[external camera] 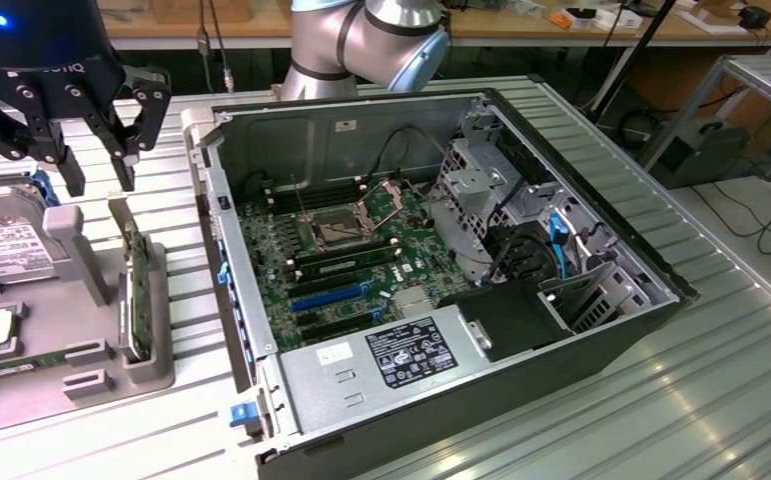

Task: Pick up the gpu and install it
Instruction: 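Pick up the gpu and move the gpu toward the slot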

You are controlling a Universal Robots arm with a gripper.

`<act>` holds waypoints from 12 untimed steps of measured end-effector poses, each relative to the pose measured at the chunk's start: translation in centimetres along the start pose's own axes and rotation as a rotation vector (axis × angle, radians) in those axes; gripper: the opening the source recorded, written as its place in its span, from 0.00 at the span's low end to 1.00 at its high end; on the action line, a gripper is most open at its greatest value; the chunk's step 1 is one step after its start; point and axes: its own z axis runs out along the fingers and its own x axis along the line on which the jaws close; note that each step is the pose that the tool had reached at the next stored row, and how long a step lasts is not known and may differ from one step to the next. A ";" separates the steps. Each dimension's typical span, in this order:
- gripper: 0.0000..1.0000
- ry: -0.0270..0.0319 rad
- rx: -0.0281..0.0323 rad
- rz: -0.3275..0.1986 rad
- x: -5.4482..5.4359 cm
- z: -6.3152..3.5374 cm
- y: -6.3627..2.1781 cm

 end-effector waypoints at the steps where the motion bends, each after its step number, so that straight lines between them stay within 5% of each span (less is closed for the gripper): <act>1: 0.42 -0.0001 0.0001 0.000 0.0 0.02 0.00; 12: 0.42 0.0000 0.0001 0.000 0.0 0.02 0.00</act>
